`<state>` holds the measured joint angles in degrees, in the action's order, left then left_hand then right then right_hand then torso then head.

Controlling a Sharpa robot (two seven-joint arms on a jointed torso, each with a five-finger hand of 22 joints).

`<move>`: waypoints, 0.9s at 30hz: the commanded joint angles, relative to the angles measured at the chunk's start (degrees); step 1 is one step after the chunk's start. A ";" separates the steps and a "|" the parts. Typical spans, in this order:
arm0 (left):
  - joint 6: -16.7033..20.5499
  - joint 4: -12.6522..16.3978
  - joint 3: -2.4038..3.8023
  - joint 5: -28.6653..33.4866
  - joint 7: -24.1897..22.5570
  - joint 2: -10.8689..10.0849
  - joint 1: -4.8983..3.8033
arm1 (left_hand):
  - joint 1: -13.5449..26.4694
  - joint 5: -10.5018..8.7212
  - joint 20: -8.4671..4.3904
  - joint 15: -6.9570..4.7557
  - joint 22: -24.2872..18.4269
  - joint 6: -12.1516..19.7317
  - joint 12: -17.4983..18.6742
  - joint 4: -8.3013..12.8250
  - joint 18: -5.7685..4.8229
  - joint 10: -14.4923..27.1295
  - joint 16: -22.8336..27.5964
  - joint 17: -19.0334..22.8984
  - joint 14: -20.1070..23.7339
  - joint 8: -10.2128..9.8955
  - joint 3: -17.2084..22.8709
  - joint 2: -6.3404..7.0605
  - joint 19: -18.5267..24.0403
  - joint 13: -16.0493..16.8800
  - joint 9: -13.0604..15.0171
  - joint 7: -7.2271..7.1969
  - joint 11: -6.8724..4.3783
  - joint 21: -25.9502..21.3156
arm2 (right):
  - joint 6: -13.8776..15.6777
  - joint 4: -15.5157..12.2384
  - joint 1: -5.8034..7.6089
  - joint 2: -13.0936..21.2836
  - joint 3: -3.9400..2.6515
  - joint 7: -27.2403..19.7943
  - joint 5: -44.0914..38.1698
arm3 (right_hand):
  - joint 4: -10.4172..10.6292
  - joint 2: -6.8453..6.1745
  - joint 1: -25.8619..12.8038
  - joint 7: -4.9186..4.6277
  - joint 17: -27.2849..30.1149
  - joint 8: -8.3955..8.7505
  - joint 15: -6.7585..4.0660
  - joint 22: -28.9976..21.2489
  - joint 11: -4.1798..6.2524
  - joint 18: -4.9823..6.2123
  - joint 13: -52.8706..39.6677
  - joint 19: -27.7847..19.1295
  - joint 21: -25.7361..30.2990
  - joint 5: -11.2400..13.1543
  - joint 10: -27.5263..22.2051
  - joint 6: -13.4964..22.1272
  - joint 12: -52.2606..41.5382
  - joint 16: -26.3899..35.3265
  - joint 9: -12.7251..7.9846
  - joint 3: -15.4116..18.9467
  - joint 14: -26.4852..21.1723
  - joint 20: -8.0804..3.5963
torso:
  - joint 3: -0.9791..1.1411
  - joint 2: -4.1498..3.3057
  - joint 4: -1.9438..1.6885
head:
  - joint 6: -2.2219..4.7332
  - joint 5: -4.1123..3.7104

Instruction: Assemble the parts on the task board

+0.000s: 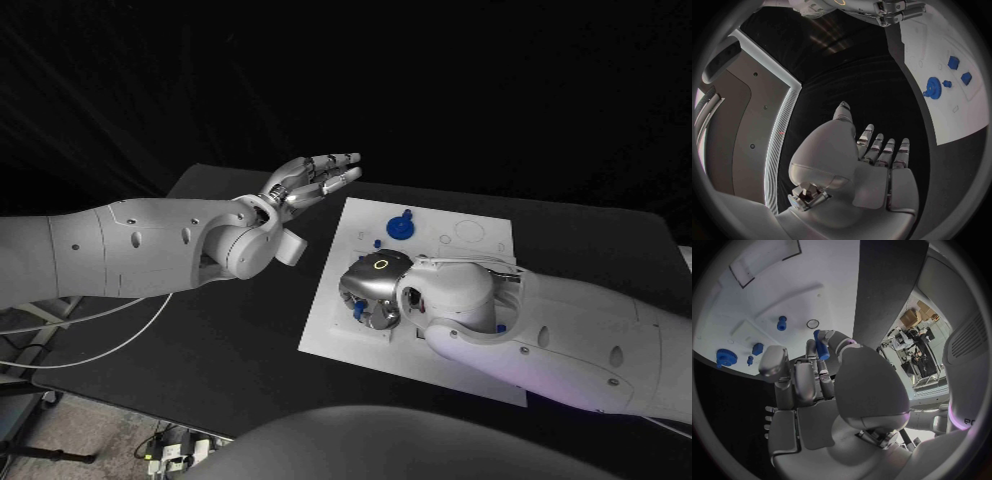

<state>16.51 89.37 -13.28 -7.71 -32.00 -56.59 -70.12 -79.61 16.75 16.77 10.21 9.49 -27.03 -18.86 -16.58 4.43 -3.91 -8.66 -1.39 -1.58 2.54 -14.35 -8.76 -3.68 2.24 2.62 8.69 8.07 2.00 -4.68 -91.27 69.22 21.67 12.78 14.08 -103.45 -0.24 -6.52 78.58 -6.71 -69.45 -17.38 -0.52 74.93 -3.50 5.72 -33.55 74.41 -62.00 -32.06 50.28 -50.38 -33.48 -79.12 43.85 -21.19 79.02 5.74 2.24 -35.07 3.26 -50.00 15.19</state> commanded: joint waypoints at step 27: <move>-1.45 -0.09 0.05 -0.01 0.29 0.52 -0.03 | -2.48 3.42 0.15 0.27 0.28 -1.74 -0.24 -0.07 0.03 -0.29 -0.62 -0.07 -0.06 0.43 0.24 -0.30 -0.14 0.09 0.20 0.72 0.12 0.02 | 0.03 0.65 -1.35 0.72 0.03 0.08 -4.16 | -0.27 -0.66 -0.60 0.48 1.71 1.34 0.20 6.61 0.03 0.71 0.00 -1.69 2.44 -0.01 -0.91 -0.28 1.28 1.50 -0.63 -0.48 -1.68 -0.19 | 0.04 -0.02 0.02 | 0.00 -0.19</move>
<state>16.16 89.20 -13.28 -7.72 -31.56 -56.21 -70.12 -81.57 19.91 16.77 10.22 9.71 -28.39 -18.86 -16.58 4.43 -3.91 -9.09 -1.39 -1.58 2.77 -14.36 -8.88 -3.68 2.28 2.73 9.22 8.07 2.00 -5.06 -90.65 67.92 22.39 12.82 14.16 -105.93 -0.40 -6.90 78.20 -6.52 -67.76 -16.33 -0.36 74.92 -3.48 5.72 -33.57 73.15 -59.71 -32.06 49.84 -50.57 -32.52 -77.90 43.30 -21.36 77.61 5.53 2.27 -35.10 3.27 -50.00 15.03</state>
